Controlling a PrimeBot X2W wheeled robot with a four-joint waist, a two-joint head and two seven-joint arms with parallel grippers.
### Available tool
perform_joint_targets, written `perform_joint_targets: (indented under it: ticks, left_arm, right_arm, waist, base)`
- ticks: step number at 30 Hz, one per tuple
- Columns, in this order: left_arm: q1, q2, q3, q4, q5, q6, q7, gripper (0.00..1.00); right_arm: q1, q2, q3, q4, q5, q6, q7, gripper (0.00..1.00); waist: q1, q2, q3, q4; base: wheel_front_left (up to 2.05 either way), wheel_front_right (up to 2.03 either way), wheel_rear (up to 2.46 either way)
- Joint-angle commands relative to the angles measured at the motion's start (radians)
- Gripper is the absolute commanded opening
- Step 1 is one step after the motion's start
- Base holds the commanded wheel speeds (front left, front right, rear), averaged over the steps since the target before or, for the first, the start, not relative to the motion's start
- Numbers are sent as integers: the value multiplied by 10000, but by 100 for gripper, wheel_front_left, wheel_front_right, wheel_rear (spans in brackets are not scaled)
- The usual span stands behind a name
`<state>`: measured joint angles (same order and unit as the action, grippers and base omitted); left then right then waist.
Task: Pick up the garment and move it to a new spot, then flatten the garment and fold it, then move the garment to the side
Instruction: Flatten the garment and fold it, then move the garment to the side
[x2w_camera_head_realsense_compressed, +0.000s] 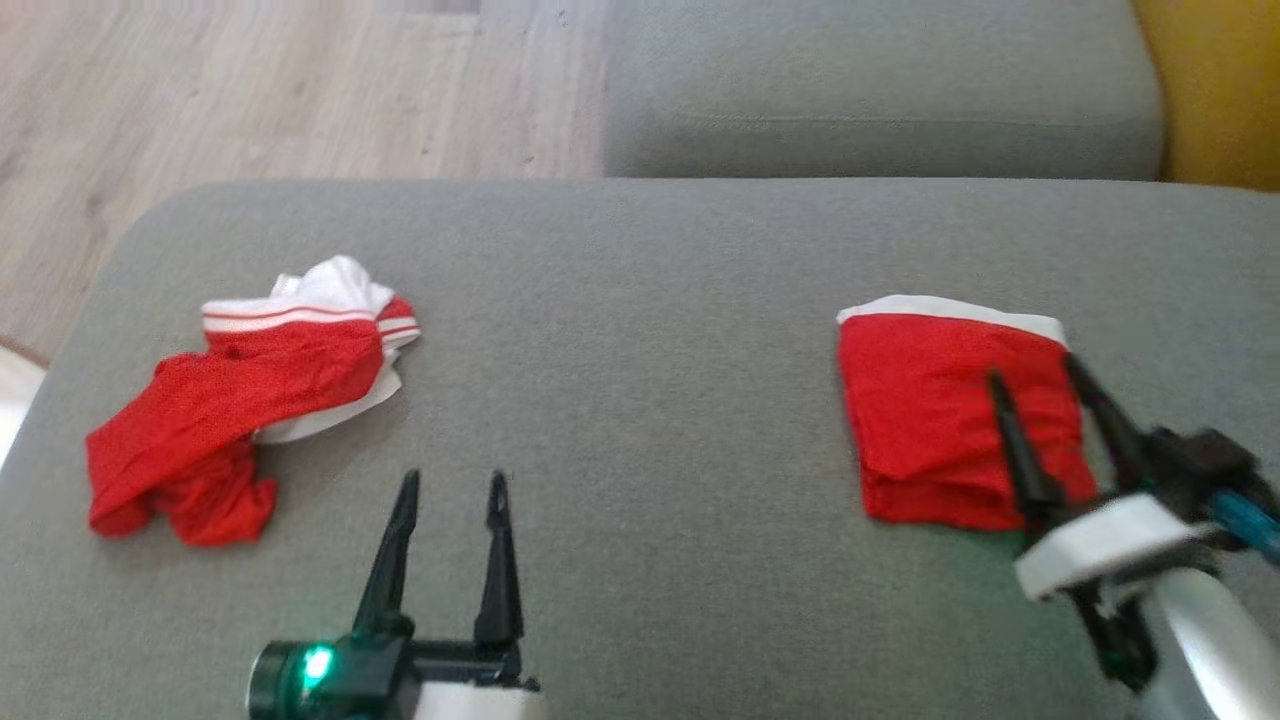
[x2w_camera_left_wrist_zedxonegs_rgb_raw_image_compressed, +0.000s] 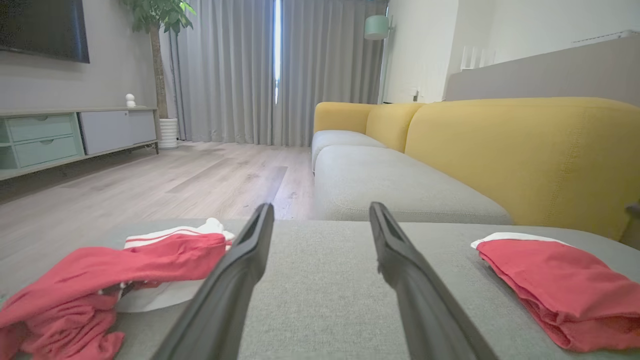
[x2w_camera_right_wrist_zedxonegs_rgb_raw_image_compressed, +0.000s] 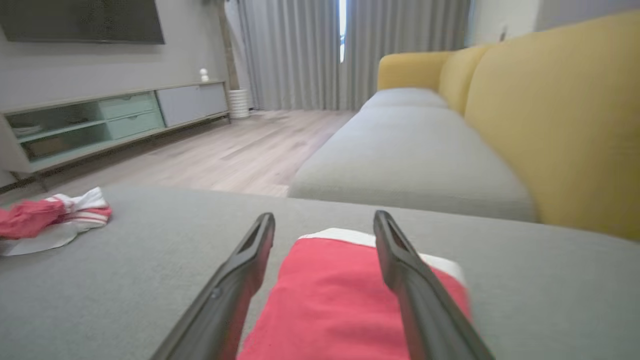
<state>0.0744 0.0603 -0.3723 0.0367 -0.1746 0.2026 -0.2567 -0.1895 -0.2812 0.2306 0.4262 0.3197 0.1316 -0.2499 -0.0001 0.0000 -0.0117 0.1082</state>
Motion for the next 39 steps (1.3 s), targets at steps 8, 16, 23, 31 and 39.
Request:
perform_joint_targets:
  ticks: [8,16,23,31,39]
  left_arm:
    - [823,-88,782,-974,320,78,-51,100]
    - [2283,-95,994,-1205,593,106,-51,100]
    - [2144,-98,1177,-1191,801,44,-51,100]
    - [2091,-99,1225,-1233,851,12,-51,100]
    - [2100,-100,1184,-1213,821,2,-51,100]
  right_arm:
    - [2837,854,-1797,-3401,-1277,-9,-116,100]
    - [4412,1100,-1841,-3954,-1293,-9,-117,100]
    - [4435,1171,-1823,-3850,-1431,-9,-117,100]
    - [4323,1091,-1580,-3775,-1517,-9,-118,100]
    - [4286,1006,-1523,-3752,-1604,-9,-118,100]
  waist:
    - [1,0,-704,-678]
    - [1,0,-1049,-887]
    - [1,0,-1098,-864]
    - [1,0,-1070,-856]
    - [1,0,-1079,-858]
  base:
    - [0,0,0]
    - [0,0,0]
    - [0,0,0]
    - [0,0,0]
    - [0,0,0]
